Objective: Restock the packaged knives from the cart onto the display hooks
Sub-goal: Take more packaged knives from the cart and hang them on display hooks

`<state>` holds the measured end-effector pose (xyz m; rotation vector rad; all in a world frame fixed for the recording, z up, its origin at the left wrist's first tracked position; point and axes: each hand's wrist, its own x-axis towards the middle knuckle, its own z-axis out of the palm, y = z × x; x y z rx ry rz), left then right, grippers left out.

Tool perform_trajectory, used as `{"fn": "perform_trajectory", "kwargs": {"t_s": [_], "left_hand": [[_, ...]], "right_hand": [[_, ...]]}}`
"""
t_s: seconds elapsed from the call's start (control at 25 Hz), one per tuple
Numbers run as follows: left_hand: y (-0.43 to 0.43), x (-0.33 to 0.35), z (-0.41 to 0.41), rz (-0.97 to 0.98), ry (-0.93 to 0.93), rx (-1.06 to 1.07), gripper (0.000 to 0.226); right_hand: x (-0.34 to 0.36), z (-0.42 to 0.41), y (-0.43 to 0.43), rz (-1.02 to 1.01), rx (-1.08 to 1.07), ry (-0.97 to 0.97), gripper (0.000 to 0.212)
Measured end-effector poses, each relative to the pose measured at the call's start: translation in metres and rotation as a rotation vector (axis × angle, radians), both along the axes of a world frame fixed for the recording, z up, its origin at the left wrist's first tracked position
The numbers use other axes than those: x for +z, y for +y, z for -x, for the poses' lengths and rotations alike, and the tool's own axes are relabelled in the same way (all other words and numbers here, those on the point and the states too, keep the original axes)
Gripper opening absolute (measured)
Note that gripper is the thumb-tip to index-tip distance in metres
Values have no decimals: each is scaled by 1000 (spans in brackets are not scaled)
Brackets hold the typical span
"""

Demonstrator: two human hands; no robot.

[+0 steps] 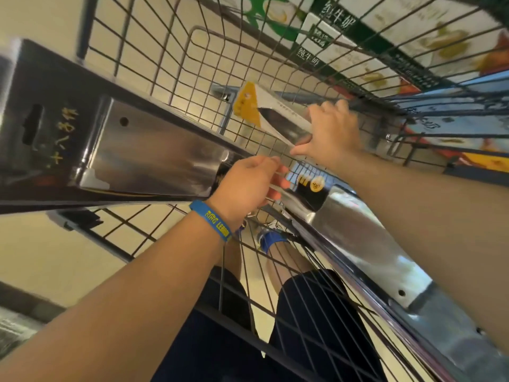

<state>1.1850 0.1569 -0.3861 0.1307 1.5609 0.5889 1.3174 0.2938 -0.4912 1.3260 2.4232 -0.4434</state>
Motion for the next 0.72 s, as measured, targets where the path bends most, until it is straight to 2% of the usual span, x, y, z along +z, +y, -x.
{"fn": "perform_trajectory", "kwargs": {"t_s": [0.12,0.2,0.32,0.44,0.6,0.64,0.72], "left_hand": [[-4,7,2,55,12,23,25],[-5,18,3,64,23,48,19],[-2,45,8,-13,70,61,8],[12,92,14,-186,159,-6,35],[53,182,15,-519,230,-206,64],[63,204,13,-587,210,-283,64],[79,247,3,-684,104,-403,39]], "right_hand": [[30,-10,2,128,-268,84,52],[62,-22,2,285,-483,243,40],[128,-33,-1,414,-677,550,40],[205,-34,-2,383,-845,772,42],[313,-44,-10,438,-916,1129,18],[337,-48,-14,464,-908,1229,17],[376,-56,-22,516,-933,1438,23]]}}
